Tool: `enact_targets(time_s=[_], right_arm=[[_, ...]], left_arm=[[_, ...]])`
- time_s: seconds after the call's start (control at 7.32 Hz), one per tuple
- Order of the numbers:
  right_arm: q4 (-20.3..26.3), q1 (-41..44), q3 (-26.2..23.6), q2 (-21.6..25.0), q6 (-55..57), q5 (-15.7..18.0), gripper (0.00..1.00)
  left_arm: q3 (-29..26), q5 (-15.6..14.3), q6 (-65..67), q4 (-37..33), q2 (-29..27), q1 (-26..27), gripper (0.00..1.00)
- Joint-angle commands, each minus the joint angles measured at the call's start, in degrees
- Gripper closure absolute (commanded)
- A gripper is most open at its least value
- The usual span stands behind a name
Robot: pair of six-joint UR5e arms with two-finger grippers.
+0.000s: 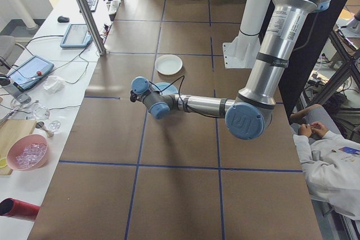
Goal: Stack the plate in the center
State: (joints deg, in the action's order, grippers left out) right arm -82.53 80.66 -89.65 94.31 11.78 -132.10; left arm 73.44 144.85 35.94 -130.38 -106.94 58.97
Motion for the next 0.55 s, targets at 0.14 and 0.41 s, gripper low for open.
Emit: enact_targets(time_s=[0.14, 0.41], right_arm=[[0.0, 0.03, 0.0, 0.0, 0.0, 0.0, 0.0], [0.0, -0.06, 0.0, 0.0, 0.0, 0.0, 0.0]], left_arm=[[-0.32, -0.01, 0.0, 0.04, -0.81, 0.7, 0.3], [1.17, -0.45, 8.92, -0.05, -3.96, 1.06, 0.23]])
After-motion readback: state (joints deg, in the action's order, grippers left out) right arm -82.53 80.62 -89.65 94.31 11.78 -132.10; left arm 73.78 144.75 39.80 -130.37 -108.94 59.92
